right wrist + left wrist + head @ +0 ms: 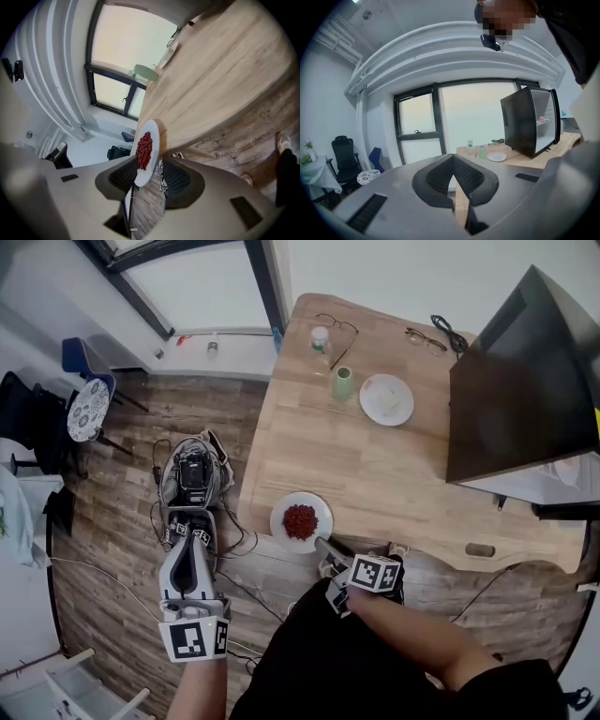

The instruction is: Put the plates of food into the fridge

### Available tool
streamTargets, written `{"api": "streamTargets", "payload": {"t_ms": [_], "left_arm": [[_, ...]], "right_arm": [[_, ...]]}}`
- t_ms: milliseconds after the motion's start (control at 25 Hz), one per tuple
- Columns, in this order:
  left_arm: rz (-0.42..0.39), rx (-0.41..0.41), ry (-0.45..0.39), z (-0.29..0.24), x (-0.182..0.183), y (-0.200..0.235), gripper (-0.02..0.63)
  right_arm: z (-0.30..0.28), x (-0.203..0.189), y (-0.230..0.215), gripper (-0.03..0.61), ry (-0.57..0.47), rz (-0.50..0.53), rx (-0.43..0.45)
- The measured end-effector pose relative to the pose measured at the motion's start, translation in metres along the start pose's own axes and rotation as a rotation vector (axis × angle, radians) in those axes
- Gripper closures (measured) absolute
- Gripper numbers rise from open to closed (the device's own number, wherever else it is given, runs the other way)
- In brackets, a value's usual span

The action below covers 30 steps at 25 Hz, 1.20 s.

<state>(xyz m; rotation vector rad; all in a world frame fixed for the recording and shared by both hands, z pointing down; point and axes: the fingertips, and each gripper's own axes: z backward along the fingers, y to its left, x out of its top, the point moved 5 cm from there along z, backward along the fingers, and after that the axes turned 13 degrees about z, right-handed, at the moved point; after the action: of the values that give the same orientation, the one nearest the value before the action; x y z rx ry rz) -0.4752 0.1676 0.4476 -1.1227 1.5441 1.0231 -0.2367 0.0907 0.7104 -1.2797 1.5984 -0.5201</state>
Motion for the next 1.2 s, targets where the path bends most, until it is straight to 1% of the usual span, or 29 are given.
{"api": "streamTargets", "payload": {"t_ms": [120,200,240,280,320,400,520,680,920,1200], "left_arm": [[-0.014,0.006,0.006,0.001,0.003,0.002,0.611],[-0.020,0.009,0.009,0.001,0.004,0.003,0.611],[-0.023,0.009,0.010,0.001,0.004,0.004,0.611],[-0.025,0.009,0.011,0.000,0.004,0.004,0.611],[-0.026,0.008,0.010,-0.001,0.004,0.003,0.611],[-0.025,0.004,0.009,-0.004,0.005,0.001,0.611],[-0.021,-0.013,0.002,-0.008,0.007,-0.006,0.611],[-0.018,-0.044,-0.012,-0.012,0.013,-0.018,0.611],[-0.026,-0.122,-0.047,-0.028,0.028,-0.043,0.611],[-0.028,-0.231,-0.091,-0.053,0.044,-0.094,0.611]], "right_arm": [[-0.009,-0.003,-0.005,0.413,0.021,-0.061,-0.014],[-0.013,-0.005,-0.008,0.419,0.039,-0.088,-0.009],[-0.014,-0.005,-0.007,0.448,0.045,-0.089,0.001],[-0.015,-0.005,-0.005,0.505,0.048,-0.085,0.015],[-0.015,-0.003,-0.002,0.525,0.050,-0.081,0.032],[-0.014,0.002,0.004,0.543,0.048,-0.080,0.060],[-0.007,0.010,0.017,0.546,0.033,-0.078,0.096],[0.010,0.026,0.031,0.546,-0.022,-0.080,0.131],[0.041,0.059,0.030,0.546,-0.114,-0.069,0.122],[0.096,0.097,0.022,0.546,-0.240,-0.069,0.120]]}}
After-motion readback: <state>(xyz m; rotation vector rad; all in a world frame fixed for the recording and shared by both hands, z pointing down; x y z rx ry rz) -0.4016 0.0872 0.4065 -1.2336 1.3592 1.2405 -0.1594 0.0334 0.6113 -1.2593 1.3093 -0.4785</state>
